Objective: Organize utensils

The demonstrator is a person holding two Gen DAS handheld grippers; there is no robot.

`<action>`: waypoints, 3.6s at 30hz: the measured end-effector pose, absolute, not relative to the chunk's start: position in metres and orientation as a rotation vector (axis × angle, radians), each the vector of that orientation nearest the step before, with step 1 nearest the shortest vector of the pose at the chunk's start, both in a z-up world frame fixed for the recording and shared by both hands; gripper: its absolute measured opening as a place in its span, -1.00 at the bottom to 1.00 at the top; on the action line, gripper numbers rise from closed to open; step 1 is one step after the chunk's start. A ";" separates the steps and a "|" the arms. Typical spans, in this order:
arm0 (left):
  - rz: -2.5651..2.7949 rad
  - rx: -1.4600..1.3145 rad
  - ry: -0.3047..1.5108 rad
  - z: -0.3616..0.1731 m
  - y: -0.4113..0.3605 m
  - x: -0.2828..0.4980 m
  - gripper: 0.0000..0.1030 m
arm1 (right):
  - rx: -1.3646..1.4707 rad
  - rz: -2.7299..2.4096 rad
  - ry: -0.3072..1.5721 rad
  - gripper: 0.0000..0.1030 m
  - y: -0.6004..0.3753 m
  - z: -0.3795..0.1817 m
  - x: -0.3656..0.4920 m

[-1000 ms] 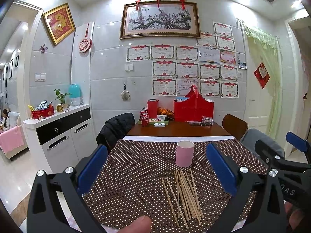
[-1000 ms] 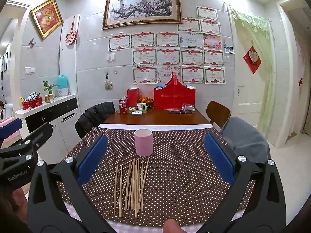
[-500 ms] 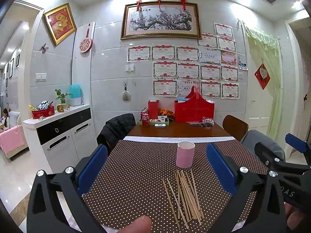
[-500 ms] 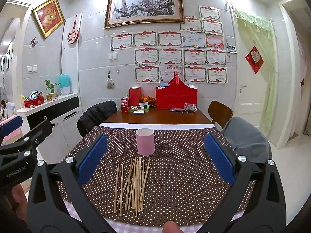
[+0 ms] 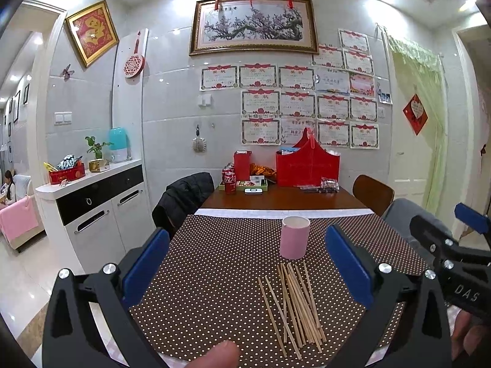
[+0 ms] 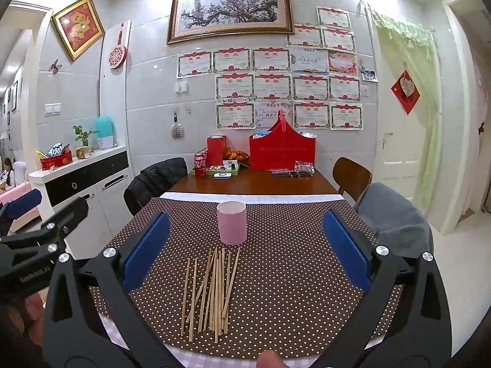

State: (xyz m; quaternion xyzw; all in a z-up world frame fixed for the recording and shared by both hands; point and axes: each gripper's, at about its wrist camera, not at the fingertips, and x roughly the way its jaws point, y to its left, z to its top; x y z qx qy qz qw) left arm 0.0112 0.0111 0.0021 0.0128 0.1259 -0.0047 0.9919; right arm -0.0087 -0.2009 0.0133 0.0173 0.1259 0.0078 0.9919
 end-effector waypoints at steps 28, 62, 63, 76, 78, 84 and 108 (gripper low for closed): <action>-0.006 0.124 0.851 -0.208 0.015 0.194 0.93 | 0.059 0.069 0.745 0.89 -0.228 -0.122 0.148; -0.114 0.105 1.016 -0.244 -0.003 0.246 0.70 | -0.136 0.234 1.083 -0.42 -0.199 -0.203 0.268; -0.122 0.098 1.022 -0.243 -0.004 0.248 0.68 | -0.140 0.235 1.084 -0.52 -0.198 -0.203 0.272; -0.181 0.143 1.032 -0.232 -0.025 0.282 0.31 | -0.113 0.261 1.111 -0.55 -0.197 -0.203 0.315; -0.183 0.139 1.030 -0.232 -0.026 0.284 0.31 | -0.103 0.261 1.107 -0.55 -0.199 -0.204 0.314; -0.174 0.127 1.014 -0.238 -0.016 0.275 0.31 | -0.107 0.267 1.104 -0.55 -0.202 -0.208 0.315; -0.315 -0.048 0.805 -0.186 0.012 0.228 -0.90 | 0.167 0.368 0.856 -0.89 -0.247 -0.177 0.242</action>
